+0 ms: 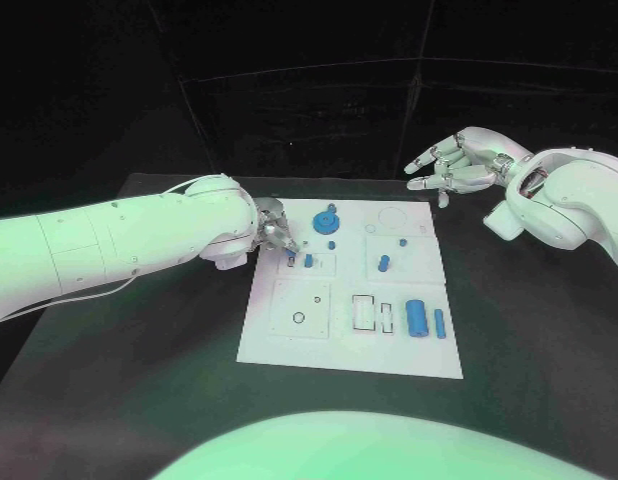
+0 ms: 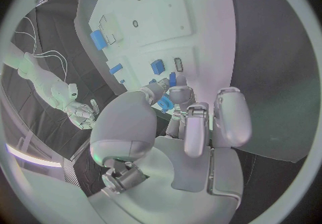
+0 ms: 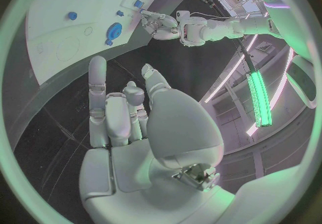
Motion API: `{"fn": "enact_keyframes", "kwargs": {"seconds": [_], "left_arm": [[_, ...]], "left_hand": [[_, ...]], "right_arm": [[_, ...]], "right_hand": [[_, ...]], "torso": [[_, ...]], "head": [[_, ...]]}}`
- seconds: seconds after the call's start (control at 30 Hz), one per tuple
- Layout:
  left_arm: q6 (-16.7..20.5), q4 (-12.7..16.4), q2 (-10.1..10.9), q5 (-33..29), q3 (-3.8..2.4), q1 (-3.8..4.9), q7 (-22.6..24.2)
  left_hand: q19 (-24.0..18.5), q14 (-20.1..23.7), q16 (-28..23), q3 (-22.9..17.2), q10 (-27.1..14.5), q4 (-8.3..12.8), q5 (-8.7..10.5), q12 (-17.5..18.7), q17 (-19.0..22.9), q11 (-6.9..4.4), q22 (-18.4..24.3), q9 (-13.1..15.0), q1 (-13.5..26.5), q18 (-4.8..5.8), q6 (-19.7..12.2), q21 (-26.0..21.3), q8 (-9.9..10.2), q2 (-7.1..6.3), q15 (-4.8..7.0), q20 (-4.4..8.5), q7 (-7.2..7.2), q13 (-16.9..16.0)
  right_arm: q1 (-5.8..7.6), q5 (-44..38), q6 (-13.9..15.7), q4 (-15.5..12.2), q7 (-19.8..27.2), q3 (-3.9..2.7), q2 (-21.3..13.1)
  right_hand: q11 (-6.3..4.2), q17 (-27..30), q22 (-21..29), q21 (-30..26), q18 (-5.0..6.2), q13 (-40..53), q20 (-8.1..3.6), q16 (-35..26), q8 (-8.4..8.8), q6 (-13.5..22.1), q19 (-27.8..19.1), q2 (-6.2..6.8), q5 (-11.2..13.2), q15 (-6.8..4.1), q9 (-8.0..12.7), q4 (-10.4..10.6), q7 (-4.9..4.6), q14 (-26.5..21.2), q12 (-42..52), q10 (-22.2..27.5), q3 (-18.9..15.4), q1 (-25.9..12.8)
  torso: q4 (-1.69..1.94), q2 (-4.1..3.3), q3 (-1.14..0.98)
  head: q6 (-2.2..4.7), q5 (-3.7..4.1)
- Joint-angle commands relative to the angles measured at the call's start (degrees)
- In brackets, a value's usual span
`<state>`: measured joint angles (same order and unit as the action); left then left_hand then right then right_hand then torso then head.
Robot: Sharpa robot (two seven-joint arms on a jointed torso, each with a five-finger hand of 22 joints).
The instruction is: Assemble the parts on the task board
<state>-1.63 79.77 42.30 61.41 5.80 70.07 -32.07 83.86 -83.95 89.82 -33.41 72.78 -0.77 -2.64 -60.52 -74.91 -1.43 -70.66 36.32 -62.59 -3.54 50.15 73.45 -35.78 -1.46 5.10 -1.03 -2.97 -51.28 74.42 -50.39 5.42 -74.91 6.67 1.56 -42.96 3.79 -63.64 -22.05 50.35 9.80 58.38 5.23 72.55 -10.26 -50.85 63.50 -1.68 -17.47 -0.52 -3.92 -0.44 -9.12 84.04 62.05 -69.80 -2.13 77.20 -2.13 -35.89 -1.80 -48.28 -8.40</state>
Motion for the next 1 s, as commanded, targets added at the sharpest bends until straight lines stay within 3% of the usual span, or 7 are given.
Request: {"fn": "enact_keyframes", "kwargs": {"seconds": [0.03,1.0], "left_arm": [[-2.6,-0.1,-0.1,2.7,0.15,0.01,-1.4],[-5.9,0.0,-0.5,3.3,0.51,-0.11,-2.1]], "left_hand": [[0.6,-6.1,0.2,-6.5,0.4,6.0,-0.18,-0.3,-15.1,-0.13,-0.1,0.1,0.0,-0.74,0.0,0.3,-0.4,0.69,-0.02,0.02,0.22,0.0],[0.6,-6.1,0.2,-6.8,0.5,6.1,-0.16,-0.4,-15.1,-0.17,-0.2,0.2,0.1,-0.72,0.0,0.4,-0.5,0.54,0.01,0.04,0.27,-0.1]], "right_arm": [[0.13,0.0,-0.5,0.1,0.3,-0.03,0.0],[0.12,-0.1,-0.7,0.1,0.4,-0.03,0.1]], "right_hand": [[-0.03,0.1,0.1,-0.4,0.77,-0.1,0.10,-0.2,-0.16,0.3,0.5,-0.40,-0.3,-0.22,0.0,0.3,0.14,0.2,-0.3,0.5,0.1,0.0],[-0.02,0.0,0.1,-0.4,0.77,0.0,0.09,-0.2,-0.20,0.3,0.5,-0.45,-0.3,-0.22,0.0,0.3,0.13,0.3,-0.2,0.4,0.2,0.0]], "torso": [[0.04,0.00,-0.03],[0.02,0.01,-0.03]], "head": [[-0.13,0.02],[-0.59,-0.04]]}}
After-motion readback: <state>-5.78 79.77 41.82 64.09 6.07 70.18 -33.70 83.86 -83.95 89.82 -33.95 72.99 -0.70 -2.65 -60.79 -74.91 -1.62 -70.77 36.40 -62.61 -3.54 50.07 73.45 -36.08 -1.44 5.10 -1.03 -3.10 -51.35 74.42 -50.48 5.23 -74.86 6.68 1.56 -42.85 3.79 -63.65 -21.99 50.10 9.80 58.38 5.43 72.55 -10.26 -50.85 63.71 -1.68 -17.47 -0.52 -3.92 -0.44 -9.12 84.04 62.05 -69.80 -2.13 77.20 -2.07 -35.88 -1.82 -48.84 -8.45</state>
